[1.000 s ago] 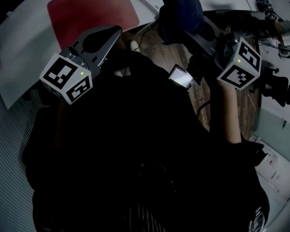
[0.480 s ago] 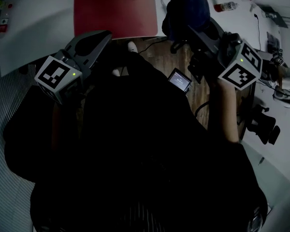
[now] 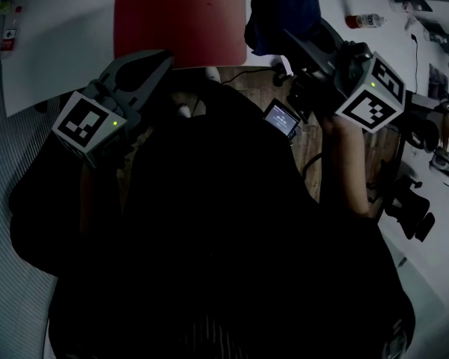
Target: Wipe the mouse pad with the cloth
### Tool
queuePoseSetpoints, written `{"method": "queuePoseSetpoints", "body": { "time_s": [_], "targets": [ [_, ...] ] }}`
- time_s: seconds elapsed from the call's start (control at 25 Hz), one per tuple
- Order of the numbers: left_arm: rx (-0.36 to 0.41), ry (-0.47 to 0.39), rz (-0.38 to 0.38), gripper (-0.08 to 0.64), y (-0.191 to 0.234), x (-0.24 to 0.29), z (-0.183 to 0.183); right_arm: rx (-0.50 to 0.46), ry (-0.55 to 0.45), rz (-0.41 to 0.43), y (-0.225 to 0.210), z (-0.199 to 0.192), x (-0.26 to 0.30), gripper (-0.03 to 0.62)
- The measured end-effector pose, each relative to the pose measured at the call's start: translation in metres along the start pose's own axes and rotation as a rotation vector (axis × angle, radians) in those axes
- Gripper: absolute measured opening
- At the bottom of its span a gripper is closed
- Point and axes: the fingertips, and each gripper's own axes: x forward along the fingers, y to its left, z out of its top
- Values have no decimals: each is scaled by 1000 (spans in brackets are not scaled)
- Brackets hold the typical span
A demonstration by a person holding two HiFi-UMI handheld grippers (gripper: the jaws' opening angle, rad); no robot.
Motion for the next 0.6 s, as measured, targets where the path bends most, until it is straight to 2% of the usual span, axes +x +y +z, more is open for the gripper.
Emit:
{"method": "queuePoseSetpoints", "body": {
  "time_s": [0.4, 0.6],
  "targets": [
    [8, 114, 24, 9, 9, 91, 30, 38, -36, 40, -89, 40, -36, 67],
    [-34, 192, 42, 9, 21, 124, 32, 50, -41, 77, -129, 57, -47, 67]
  ]
}}
